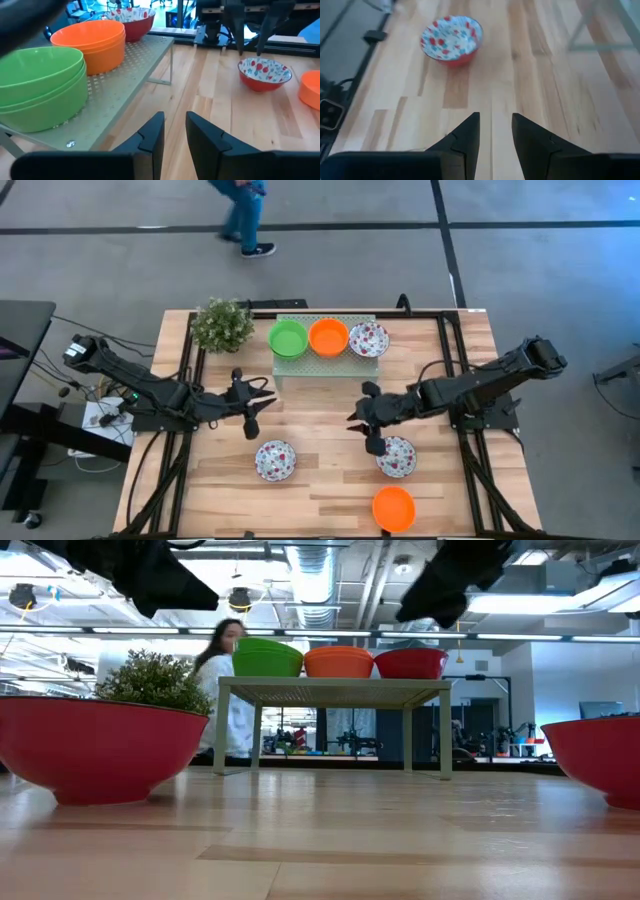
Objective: Pick & Place Mini bowls
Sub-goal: Stack the white bowl on the white bowl on the shelf
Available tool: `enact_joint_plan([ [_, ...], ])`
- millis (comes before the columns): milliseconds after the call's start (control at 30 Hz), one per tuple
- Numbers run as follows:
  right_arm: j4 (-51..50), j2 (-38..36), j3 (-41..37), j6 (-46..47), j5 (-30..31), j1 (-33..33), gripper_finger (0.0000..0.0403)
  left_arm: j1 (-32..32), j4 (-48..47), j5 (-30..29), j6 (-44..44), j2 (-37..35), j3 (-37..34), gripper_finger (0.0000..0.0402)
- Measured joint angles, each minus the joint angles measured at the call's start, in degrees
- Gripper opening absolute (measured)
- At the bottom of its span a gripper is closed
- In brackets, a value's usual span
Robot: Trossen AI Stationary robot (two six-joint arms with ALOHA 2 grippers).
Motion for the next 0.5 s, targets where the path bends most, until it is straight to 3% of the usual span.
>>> enact_joint_plan([
  [233, -12.82, 0.00, 0.00, 18.72, 11.69, 5.92, 0.0108, 0.00, 0.41, 0.02, -0.15, 0.00, 0.00, 0.0081],
  [500, -23.12, 0.00, -0.04, 42.03, 13.06, 11.68, 0.0108, 0.02, 1.07, 0.02, -0.20, 0.02, 0.00, 0.0081],
])
